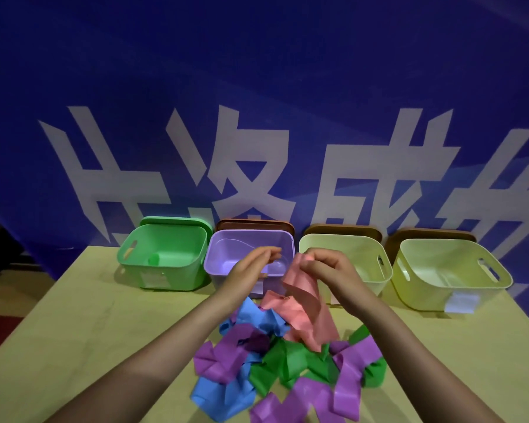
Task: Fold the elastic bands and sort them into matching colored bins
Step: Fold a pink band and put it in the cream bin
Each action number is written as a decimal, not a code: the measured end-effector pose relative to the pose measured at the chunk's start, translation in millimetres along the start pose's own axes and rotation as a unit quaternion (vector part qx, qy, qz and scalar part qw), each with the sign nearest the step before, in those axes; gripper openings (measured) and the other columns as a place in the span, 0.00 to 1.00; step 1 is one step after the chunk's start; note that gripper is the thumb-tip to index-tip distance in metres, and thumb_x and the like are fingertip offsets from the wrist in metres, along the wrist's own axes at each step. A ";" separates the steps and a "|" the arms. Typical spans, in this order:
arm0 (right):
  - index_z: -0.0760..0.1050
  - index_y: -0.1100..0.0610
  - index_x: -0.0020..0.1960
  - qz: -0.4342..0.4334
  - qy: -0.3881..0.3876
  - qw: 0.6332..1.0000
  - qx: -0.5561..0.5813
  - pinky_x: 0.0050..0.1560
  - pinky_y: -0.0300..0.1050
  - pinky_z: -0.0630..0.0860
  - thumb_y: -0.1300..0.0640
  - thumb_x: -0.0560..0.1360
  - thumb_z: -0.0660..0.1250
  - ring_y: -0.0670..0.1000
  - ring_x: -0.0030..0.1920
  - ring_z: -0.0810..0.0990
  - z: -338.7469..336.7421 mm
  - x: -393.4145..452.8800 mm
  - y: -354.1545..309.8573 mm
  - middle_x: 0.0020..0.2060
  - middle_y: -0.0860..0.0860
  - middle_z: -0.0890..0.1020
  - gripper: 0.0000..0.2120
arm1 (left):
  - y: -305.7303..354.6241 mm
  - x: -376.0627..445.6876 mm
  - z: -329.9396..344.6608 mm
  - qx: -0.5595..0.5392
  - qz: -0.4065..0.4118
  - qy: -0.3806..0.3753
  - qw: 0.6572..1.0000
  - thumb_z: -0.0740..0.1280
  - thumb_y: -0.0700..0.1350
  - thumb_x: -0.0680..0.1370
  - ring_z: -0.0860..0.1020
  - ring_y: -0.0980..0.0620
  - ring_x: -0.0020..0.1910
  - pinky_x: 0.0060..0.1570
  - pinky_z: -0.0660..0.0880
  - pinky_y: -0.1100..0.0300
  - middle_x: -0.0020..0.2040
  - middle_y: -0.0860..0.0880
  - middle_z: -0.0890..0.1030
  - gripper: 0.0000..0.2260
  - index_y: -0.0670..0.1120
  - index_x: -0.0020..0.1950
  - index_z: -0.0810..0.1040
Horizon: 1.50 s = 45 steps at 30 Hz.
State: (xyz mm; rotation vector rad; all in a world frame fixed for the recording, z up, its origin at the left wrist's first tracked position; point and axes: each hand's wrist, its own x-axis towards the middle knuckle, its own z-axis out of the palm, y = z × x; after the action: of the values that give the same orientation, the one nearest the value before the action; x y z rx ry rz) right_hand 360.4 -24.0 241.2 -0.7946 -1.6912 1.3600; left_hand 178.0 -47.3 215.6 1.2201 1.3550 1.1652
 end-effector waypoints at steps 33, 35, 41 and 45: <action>0.74 0.61 0.37 0.094 -0.110 0.967 -0.209 0.34 0.37 0.64 0.58 0.77 0.68 0.45 0.33 0.68 -51.2 -13.7 -19.0 0.30 0.50 0.70 0.12 | 15.6 -13.6 32.5 -0.049 0.013 -0.028 0.998 0.58 0.41 0.79 0.67 0.56 0.31 0.33 0.66 0.66 0.30 0.55 0.69 0.13 0.49 0.35 0.69; 0.74 0.59 0.37 0.112 -0.118 0.949 -0.269 0.33 0.39 0.64 0.55 0.75 0.71 0.45 0.32 0.68 -55.5 -12.6 -14.1 0.30 0.48 0.70 0.12 | 18.4 -7.8 28.8 -0.057 -0.003 0.050 0.997 0.58 0.45 0.77 0.67 0.55 0.34 0.35 0.66 0.62 0.32 0.53 0.69 0.11 0.50 0.34 0.70; 0.78 0.55 0.40 0.109 -0.016 0.943 -0.313 0.38 0.43 0.71 0.51 0.73 0.72 0.46 0.35 0.74 -69.4 -12.2 -4.9 0.33 0.49 0.78 0.09 | 18.4 -1.4 6.2 -0.011 -0.002 0.005 1.000 0.62 0.44 0.80 0.73 0.61 0.35 0.38 0.69 0.70 0.35 0.58 0.75 0.08 0.46 0.43 0.77; 0.79 0.53 0.41 0.073 0.074 0.954 -0.280 0.38 0.37 0.73 0.54 0.73 0.72 0.46 0.38 0.77 -63.9 -14.8 -4.6 0.37 0.50 0.81 0.04 | 10.8 3.6 -4.1 0.094 0.027 -0.032 0.995 0.66 0.39 0.78 0.77 0.65 0.37 0.40 0.72 0.71 0.36 0.60 0.82 0.09 0.52 0.43 0.81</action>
State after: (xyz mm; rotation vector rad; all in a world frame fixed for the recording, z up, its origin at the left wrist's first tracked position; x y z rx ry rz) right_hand 423.8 -7.8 248.7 -1.3273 -1.9498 0.8793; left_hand 174.8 -43.4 226.5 1.4233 1.4154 1.0461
